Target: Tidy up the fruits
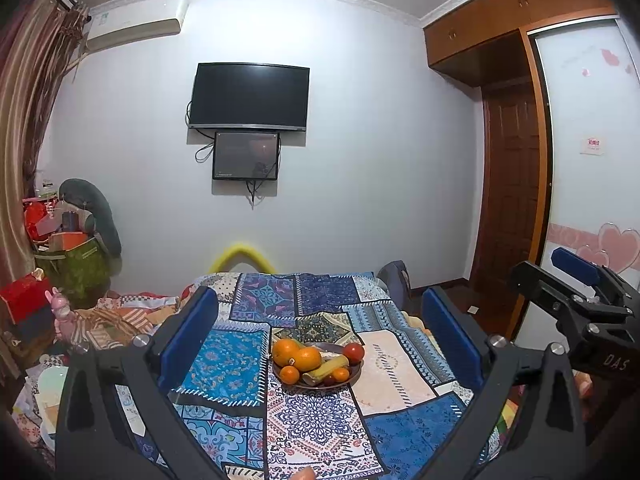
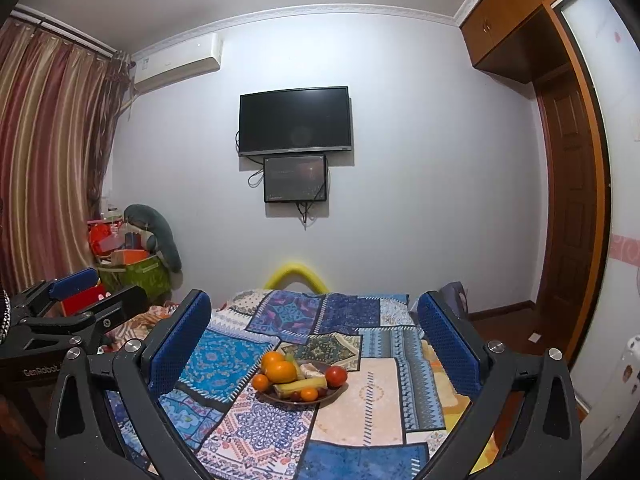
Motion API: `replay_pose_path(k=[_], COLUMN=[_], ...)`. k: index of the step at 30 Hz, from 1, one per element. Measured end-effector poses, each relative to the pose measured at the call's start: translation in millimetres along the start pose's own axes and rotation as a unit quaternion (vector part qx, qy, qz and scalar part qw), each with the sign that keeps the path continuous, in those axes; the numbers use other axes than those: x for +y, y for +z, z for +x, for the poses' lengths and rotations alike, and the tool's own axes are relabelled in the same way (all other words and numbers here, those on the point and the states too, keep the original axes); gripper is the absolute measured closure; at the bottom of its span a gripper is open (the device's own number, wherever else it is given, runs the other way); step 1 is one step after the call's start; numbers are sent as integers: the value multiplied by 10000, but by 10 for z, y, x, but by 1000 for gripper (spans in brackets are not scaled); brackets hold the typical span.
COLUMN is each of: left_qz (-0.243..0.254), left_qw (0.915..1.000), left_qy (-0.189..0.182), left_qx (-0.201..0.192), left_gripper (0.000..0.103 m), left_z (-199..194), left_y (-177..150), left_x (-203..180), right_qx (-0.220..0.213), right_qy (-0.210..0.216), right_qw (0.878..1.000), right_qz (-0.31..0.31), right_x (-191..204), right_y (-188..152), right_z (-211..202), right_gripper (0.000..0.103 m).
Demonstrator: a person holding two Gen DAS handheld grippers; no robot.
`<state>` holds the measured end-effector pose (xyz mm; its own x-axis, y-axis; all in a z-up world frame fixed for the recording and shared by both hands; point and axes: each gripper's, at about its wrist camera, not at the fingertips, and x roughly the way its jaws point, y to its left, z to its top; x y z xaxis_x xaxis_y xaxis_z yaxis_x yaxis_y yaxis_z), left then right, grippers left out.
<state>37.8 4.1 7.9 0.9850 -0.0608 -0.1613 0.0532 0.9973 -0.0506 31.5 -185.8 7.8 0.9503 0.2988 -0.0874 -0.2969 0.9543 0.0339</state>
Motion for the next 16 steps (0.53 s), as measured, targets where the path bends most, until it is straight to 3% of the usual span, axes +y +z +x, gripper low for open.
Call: replay_pose_path(k=[16], left_qz=[73], left_qw=[9999], left_qy=[-67], left_qx=[22], left_gripper=[0], left_z=[-8], left_y=[7], left_x=[-34], right_qx=[4], right_qy=[-9], right_qw=[10000], right_qz=[16], right_x=[5], right_y=[-2], right_z=[-10], right_gripper=[0])
